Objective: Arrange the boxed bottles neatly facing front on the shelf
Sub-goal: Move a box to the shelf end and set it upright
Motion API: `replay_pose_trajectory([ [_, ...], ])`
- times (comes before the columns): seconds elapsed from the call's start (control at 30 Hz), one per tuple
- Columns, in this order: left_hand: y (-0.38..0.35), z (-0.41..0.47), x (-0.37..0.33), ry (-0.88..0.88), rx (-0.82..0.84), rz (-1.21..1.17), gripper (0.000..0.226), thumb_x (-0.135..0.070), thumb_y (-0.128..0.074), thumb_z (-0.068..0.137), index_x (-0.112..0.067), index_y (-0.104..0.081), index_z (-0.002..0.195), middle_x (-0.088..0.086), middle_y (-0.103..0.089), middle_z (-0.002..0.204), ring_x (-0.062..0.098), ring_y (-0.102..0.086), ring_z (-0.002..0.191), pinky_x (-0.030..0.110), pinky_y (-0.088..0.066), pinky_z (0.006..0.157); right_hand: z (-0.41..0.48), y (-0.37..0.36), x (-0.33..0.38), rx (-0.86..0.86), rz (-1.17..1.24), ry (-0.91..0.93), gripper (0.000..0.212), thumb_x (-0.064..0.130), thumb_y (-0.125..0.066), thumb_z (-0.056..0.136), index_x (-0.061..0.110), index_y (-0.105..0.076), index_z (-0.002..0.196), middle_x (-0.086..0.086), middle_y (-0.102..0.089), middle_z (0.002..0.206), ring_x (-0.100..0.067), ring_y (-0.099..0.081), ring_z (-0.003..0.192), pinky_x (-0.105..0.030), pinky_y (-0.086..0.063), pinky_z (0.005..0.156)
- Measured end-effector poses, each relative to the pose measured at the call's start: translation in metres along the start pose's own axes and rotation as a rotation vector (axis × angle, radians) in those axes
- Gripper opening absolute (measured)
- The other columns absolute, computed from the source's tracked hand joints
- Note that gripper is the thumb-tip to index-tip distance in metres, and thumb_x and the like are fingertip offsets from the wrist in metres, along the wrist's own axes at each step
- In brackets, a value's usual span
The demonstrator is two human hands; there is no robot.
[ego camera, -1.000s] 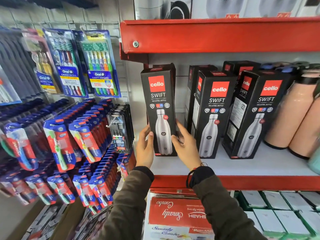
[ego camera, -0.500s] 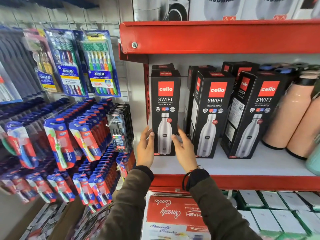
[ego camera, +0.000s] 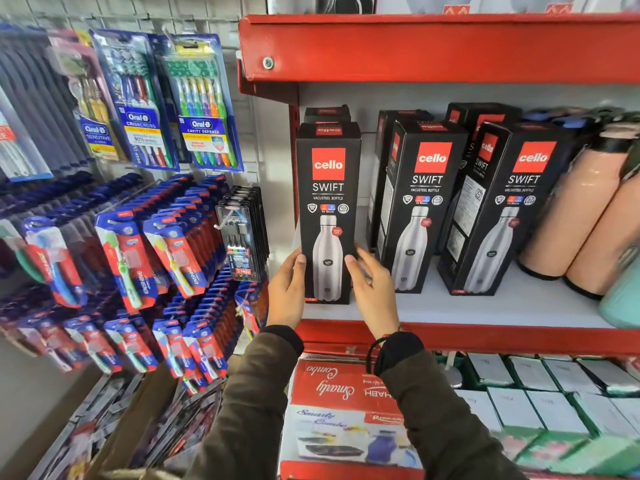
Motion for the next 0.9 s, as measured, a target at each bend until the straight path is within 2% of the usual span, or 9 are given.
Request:
replay_pose_trajectory([
  [0.17,0.007,-0.016,0.002,0.003,-0.007,-0.005,0.039,-0.04,-0.047,0.103,-0.024,-0.059,0.137,-0.009,-0.062,0.137,0.009,-0.053,0.133,0.048,-0.042,0.116,-0.019,0.005,0.005,-0.01,0.021,0.007,0.04,0.027,-0.059,0.1,0.022,-0.057,0.139,0.036,-0.057,0.119,0.029,-0.051,0.109,0.003,-0.04,0.086],
  [0.23,0.008,-0.024,0.001,0.0,-0.021,-0.022,0.037,-0.039,-0.048,0.102,-0.026,-0.061,0.135,-0.013,-0.064,0.131,0.007,-0.055,0.131,0.049,-0.042,0.116,-0.026,0.007,0.008,-0.015,0.029,0.012,0.039,0.027,-0.06,0.1,0.022,-0.058,0.138,0.031,-0.06,0.121,0.025,-0.054,0.109,0.001,-0.042,0.086],
  [0.33,0.009,-0.032,0.001,-0.013,-0.017,-0.028,0.039,-0.04,-0.048,0.102,-0.022,-0.063,0.134,-0.008,-0.066,0.132,0.007,-0.056,0.131,0.049,-0.043,0.115,-0.036,0.011,0.012,-0.008,0.029,0.02,0.038,0.031,-0.06,0.099,0.025,-0.06,0.137,0.028,-0.063,0.123,0.017,-0.057,0.115,-0.003,-0.044,0.089],
  [0.47,0.013,-0.038,0.001,-0.028,-0.007,-0.006,0.038,-0.046,-0.048,0.1,-0.028,-0.064,0.129,-0.014,-0.067,0.13,0.006,-0.058,0.129,0.05,-0.045,0.113,-0.044,0.015,0.014,0.002,0.015,0.021,0.041,0.039,-0.059,0.098,0.028,-0.059,0.137,0.02,-0.065,0.131,0.01,-0.056,0.123,-0.01,-0.045,0.098],
  [0.53,0.013,-0.04,0.002,-0.044,-0.015,0.002,0.045,-0.049,-0.048,0.097,-0.024,-0.064,0.131,-0.008,-0.068,0.13,0.012,-0.06,0.129,0.051,-0.046,0.111,-0.047,0.016,0.015,0.002,0.004,0.029,0.042,0.04,-0.06,0.097,0.027,-0.059,0.137,0.016,-0.065,0.134,0.008,-0.055,0.126,-0.012,-0.046,0.101],
  [0.6,0.013,-0.043,0.003,-0.055,-0.031,0.002,0.047,-0.05,-0.048,0.097,-0.023,-0.063,0.132,-0.006,-0.068,0.131,0.012,-0.06,0.129,0.052,-0.046,0.111,-0.048,0.017,0.016,-0.003,-0.013,0.039,0.041,0.039,-0.06,0.098,0.026,-0.06,0.137,0.014,-0.066,0.133,0.011,-0.056,0.122,-0.009,-0.045,0.097],
  [0.7,0.012,-0.045,0.002,-0.058,-0.048,0.008,0.039,-0.048,-0.049,0.097,-0.033,-0.064,0.13,-0.019,-0.068,0.125,0.006,-0.059,0.128,0.05,-0.047,0.111,-0.05,0.016,0.018,-0.018,-0.034,0.049,0.041,0.037,-0.06,0.098,0.024,-0.06,0.137,0.013,-0.066,0.13,0.023,-0.057,0.107,0.001,-0.042,0.085],
  [0.8,0.008,-0.047,0.001,-0.038,-0.056,0.026,0.022,-0.043,-0.048,0.101,-0.048,-0.062,0.118,-0.034,-0.063,0.114,-0.001,-0.058,0.122,0.044,-0.047,0.111,-0.051,0.019,0.019,-0.012,-0.008,0.033,0.039,0.036,-0.062,0.097,0.023,-0.062,0.134,0.013,-0.068,0.127,0.023,-0.059,0.105,0.001,-0.044,0.083],
  [0.9,0.0,-0.054,0.002,-0.119,-0.158,0.082,0.021,-0.039,-0.049,0.101,-0.036,-0.059,0.12,-0.026,-0.062,0.115,-0.017,-0.055,0.108,0.022,-0.047,0.097,-0.051,0.028,0.019,-0.009,-0.003,0.024,0.035,0.037,-0.065,0.095,0.027,-0.065,0.128,0.017,-0.069,0.122,0.01,-0.062,0.112,-0.012,-0.052,0.088],
])
Point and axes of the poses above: each hand's wrist, its own z-axis towards the middle knuckle, its own y-axis out of the back of the hand, x = y × z, the point moved 1 cm from there along z, towards the middle knuckle
